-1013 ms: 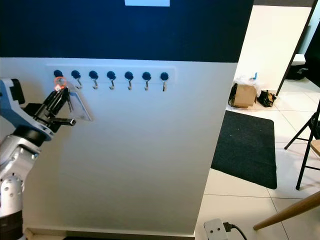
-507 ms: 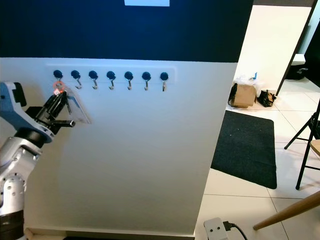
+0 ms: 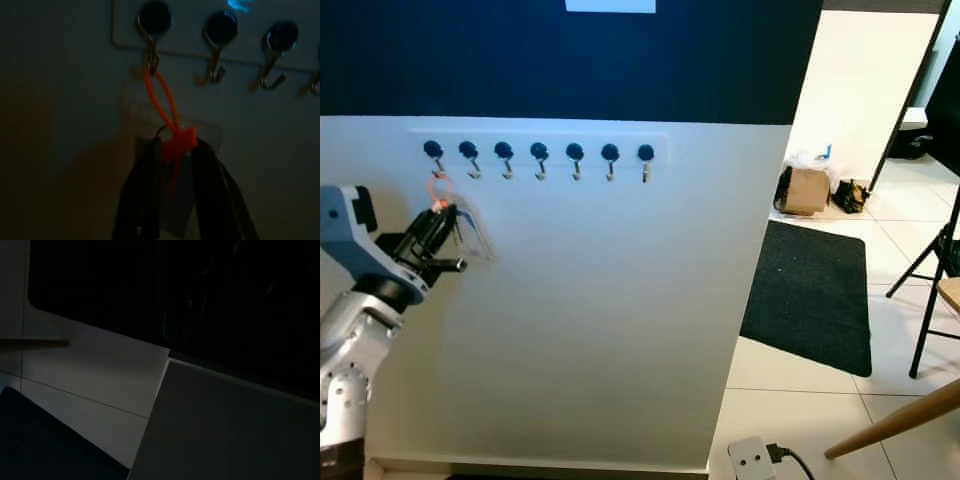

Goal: Hang keys on a hook

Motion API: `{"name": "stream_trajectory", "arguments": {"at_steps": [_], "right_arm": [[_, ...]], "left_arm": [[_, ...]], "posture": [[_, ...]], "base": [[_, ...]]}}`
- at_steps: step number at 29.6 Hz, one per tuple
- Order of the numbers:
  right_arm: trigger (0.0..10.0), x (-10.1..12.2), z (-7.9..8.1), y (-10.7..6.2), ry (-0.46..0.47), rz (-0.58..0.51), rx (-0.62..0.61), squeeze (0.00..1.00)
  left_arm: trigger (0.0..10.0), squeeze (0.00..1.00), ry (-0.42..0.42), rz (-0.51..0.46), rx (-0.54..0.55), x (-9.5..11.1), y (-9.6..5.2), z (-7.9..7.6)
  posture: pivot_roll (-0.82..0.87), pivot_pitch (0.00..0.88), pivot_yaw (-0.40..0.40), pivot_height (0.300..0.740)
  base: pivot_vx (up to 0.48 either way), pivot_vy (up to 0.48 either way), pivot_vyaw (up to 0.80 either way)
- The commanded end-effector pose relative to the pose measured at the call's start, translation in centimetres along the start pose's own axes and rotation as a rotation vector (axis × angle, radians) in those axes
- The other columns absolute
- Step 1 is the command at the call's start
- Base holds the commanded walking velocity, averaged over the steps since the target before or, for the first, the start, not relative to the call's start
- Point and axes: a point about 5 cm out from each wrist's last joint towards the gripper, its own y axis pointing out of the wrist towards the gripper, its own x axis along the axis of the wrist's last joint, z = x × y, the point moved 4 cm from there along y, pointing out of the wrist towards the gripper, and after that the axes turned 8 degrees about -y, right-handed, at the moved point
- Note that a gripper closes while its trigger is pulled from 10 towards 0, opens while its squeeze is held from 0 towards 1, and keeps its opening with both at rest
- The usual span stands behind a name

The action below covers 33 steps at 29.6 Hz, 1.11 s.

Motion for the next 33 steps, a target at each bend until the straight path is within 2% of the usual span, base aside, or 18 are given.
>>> {"name": "stream_trajectory", "arguments": {"at_steps": [1,3,4,6,7,8,10,14,16,18,19,20,22,23,25,27,30,33], "right_arm": [[10.0,-0.7,0.3,-0.3,-0.006,0.021,0.011,0.0],[10.0,-0.7,0.3,-0.3,-0.007,0.021,0.012,0.0],[10.0,-0.7,0.4,-0.3,-0.006,0.021,0.011,0.0],[10.0,-0.7,0.4,-0.3,-0.004,0.021,0.01,0.0],[10.0,-0.8,0.4,-0.4,-0.004,0.022,0.01,0.0],[10.0,-0.8,0.4,-0.4,-0.004,0.022,0.01,0.0],[10.0,-0.9,0.5,-0.4,-0.003,0.025,0.011,0.0],[10.0,-0.9,0.6,-0.5,-0.002,0.025,0.013,0.0],[10.0,-0.9,0.6,-0.4,-0.001,0.022,0.012,0.0],[10.0,-0.7,0.7,-0.4,0.001,0.018,0.011,0.0],[10.0,-0.7,0.7,-0.4,0.001,0.018,0.011,0.0],[10.0,-0.6,0.7,-0.3,0.002,0.014,0.009,0.0],[10.0,-0.5,0.5,-0.3,0.006,0.008,0.002,0.0],[10.0,-0.5,0.5,-0.3,0.006,0.008,0.002,0.0],[10.0,-0.4,0.4,-0.3,0.008,0.006,-0.004,0.0],[10.0,-0.5,0.4,-0.3,0.007,0.008,-0.004,0.0],[10.0,-0.8,0.3,-0.5,0.002,0.014,-0.001,0.0],[10.0,-0.9,0.3,-0.5,0.0,0.017,-0.002,0.0]], "left_arm": [[10.0,1.0,-0.001,0.042,0.009,-1.2,-0.5,0.1],[10.0,1.0,0.001,0.101,-0.004,-2.5,-1.2,0.1],[10.0,0.0,0.018,0.144,-0.008,-3.5,-1.8,0.2],[10.0,0.0,0.07,0.24,-0.012,-5.6,-3.3,0.4],[10.0,0.0,0.131,0.313,-0.022,-7.3,-4.4,0.5],[10.0,0.0,0.131,0.313,-0.022,-7.3,-4.4,0.5],[10.0,0.0,0.24,0.421,-0.01,-10.4,-6.3,1.2],[10.0,0.0,0.254,0.463,0.023,-12.2,-7.4,1.4],[10.0,0.0,0.296,0.497,0.009,-13.5,-7.9,1.1],[10.0,0.0,0.381,0.548,-0.02,-15.1,-8.6,0.6],[10.0,0.0,0.381,0.548,-0.02,-15.1,-8.6,0.6],[10.0,0.0,0.475,0.578,-0.034,-16.0,-8.9,0.4],[10.0,0.0,0.466,0.481,0.167,-14.4,-7.5,2.2],[10.0,0.0,0.466,0.481,0.167,-14.4,-7.5,2.2],[10.0,0.0,0.407,0.37,0.267,-12.3,-6.1,3.0],[10.0,0.0,0.369,0.305,0.267,-11.3,-5.3,2.8],[10.0,0.0,0.271,0.146,0.275,-7.6,-2.9,2.1],[10.0,0.0,0.211,0.085,0.241,-6.0,-1.8,1.3]], "posture": [[0.08,0.108,0.032,0.74],[0.08,0.108,0.032,0.74],[0.08,0.11,0.038,0.74],[0.08,0.111,0.039,0.74],[0.09,0.112,0.04,0.74],[0.09,0.112,0.04,0.74],[0.09,0.112,0.042,0.74],[0.09,0.111,0.045,0.74],[0.09,0.108,0.046,0.74],[0.08,0.103,0.051,0.74],[0.08,0.103,0.051,0.74],[0.08,0.102,0.052,0.74],[0.07,0.102,0.059,0.74],[0.07,0.102,0.059,0.74],[0.07,0.101,0.059,0.74],[0.07,0.1,0.057,0.74],[0.07,0.098,0.055,0.74],[0.07,0.096,0.053,0.74]], "base": [[0.0,0.0,0.0],[0.0,0.0,0.0],[0.0,0.0,0.0],[0.0,0.0,0.0],[0.0,0.0,0.0],[0.0,0.0,0.0],[0.0,0.0,0.0],[0.0,0.0,0.0],[0.0,0.0,0.0],[0.0,0.0,0.0],[0.0,0.0,0.0],[0.0,0.0,0.0],[0.0,0.0,0.0],[0.0,0.0,0.0],[0.0,0.0,0.0],[0.0,0.0,0.0],[0.0,0.0,0.0],[0.0,0.0,0.0]]}}
